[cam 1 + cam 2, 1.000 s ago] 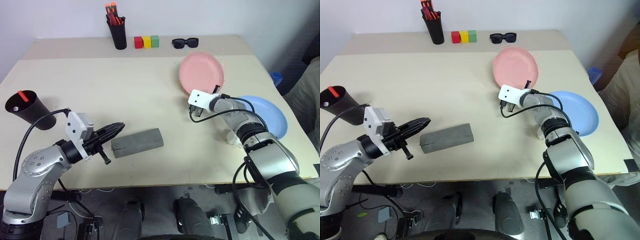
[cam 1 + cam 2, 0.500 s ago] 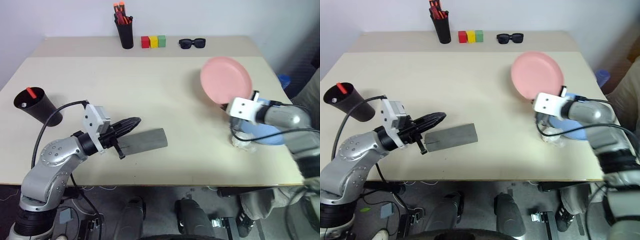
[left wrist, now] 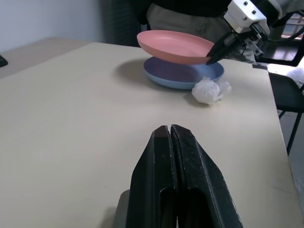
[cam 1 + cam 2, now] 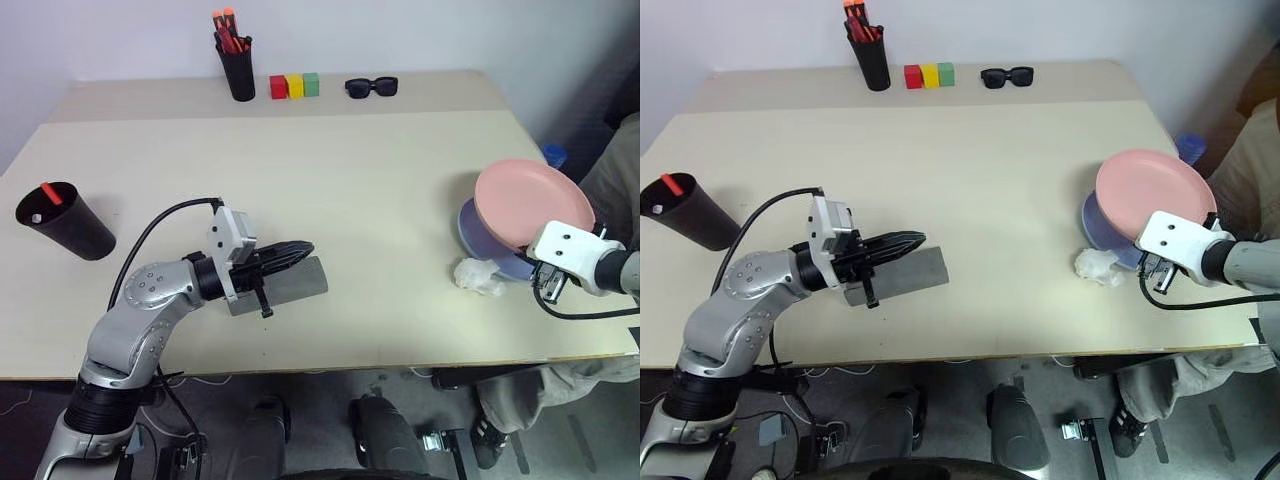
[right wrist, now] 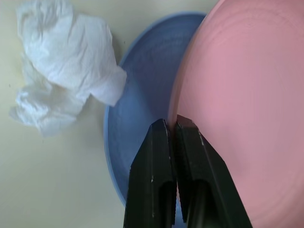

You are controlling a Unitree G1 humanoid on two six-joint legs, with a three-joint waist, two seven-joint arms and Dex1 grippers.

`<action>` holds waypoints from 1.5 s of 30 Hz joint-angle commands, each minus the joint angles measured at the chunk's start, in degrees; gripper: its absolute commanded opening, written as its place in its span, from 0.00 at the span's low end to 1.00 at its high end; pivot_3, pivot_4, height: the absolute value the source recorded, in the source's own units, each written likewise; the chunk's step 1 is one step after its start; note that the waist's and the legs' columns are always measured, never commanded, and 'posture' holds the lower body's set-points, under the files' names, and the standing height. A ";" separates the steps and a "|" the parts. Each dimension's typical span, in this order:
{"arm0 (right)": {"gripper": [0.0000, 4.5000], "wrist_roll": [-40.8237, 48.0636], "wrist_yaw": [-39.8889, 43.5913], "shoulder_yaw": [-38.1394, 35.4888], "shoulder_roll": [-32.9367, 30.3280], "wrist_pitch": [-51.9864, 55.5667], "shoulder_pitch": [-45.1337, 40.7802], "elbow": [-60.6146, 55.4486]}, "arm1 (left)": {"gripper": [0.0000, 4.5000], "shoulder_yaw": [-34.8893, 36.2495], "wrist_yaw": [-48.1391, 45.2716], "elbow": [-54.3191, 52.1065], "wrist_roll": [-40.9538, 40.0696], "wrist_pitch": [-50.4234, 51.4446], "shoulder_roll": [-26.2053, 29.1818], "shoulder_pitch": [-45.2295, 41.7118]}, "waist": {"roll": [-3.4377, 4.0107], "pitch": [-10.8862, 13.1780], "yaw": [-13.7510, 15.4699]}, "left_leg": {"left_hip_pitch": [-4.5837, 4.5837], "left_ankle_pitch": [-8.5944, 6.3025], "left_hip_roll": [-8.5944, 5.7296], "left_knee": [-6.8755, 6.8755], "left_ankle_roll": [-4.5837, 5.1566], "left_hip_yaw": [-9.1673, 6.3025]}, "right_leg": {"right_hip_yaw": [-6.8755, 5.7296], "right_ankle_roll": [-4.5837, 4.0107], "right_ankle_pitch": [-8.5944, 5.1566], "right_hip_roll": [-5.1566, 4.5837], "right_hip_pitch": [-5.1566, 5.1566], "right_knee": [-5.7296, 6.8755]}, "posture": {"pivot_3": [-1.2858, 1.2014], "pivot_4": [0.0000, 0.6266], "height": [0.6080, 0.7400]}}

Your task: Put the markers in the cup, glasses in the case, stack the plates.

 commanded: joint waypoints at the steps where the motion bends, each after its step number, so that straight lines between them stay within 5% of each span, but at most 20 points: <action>1: 0.32 0.97 0.23 -0.86 -0.34 0.65 -2.09 -1.40 | 0.00 0.65 -0.59 -1.38 0.51 -1.99 0.25 1.60 | 0.00 0.00 0.01 | 0.00 0.00 0.00 0.00 0.00 0.00 | 0.00 0.00 0.00 -0.01 0.00 -0.01 | 0.52 0.24 1.00; 3: 0.44 2.72 0.76 -0.85 0.30 1.47 -4.27 -1.75 | 0.00 0.88 -0.53 -1.98 0.74 -2.47 0.38 3.04 | 0.00 0.00 0.01 | -0.01 0.00 0.00 0.00 0.00 -0.01 | 0.00 0.00 0.00 0.00 0.00 0.00 | 0.52 0.24 1.00; 11: 0.44 14.66 8.05 -1.30 1.57 11.25 -2.77 -9.89 | 0.00 0.14 -0.43 -2.52 1.93 -3.82 0.02 4.47 | 0.00 0.00 0.43 | -0.03 0.00 0.00 0.00 0.00 -0.03 | 0.00 0.01 0.00 0.00 0.02 -0.01 | 0.52 0.24 1.00; 31: 0.44 3.83 4.07 4.93 2.16 2.63 0.97 -3.57 | 0.00 -2.12 0.15 -4.28 2.56 -3.06 -1.21 4.60 | -0.01 0.00 0.36 | -0.02 0.00 0.00 0.02 0.00 -0.03 | 0.00 0.01 -0.01 0.01 0.01 -0.01 | 0.52 0.24 1.00; 34: 0.25 3.79 3.60 5.03 2.82 2.47 0.43 -3.02 | 0.00 -2.51 0.58 -4.66 2.47 -2.76 -1.28 4.44 | 0.00 0.00 0.34 | -0.02 0.00 0.00 0.02 0.00 -0.03 | 0.00 0.01 -0.01 0.01 0.01 -0.01 | 0.52 0.24 1.00; 36: 0.03 4.09 3.60 5.03 3.02 2.61 0.21 -3.08 | 0.00 -2.61 0.77 -4.87 2.35 -2.58 -1.24 4.41 | 0.00 0.00 0.32 | -0.02 0.00 0.00 0.02 0.00 -0.03 | 0.00 0.01 -0.01 0.01 0.02 -0.01 | 0.52 0.24 1.00; 45: 0.01 11.08 5.28 1.01 3.63 6.07 -4.10 -7.21 | 0.00 -1.87 0.76 -4.84 2.08 -2.27 -0.71 4.80 | 0.00 0.00 0.06 | -0.02 0.00 0.00 0.03 0.00 -0.03 | 0.00 0.01 0.00 0.01 0.01 0.00 | 0.52 0.24 1.00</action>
